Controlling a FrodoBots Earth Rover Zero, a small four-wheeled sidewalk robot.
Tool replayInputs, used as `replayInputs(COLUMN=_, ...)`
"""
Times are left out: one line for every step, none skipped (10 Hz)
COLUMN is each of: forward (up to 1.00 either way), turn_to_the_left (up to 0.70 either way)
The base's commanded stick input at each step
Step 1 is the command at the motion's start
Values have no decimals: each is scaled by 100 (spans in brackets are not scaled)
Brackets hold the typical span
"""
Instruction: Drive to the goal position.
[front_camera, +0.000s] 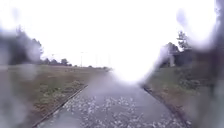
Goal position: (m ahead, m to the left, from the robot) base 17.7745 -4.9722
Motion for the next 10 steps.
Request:
replayInputs(forward=70, turn_to_the_left=0)
replayInputs(forward=70, turn_to_the_left=0)
replayInputs(forward=70, turn_to_the_left=0)
replayInputs(forward=70, turn_to_the_left=0)
replayInputs(forward=70, turn_to_the_left=0)
replayInputs(forward=70, turn_to_the_left=0)
replayInputs(forward=70, turn_to_the_left=0)
replayInputs(forward=70, turn_to_the_left=0)
replayInputs(forward=70, turn_to_the_left=0)
replayInputs(forward=70, turn_to_the_left=0)
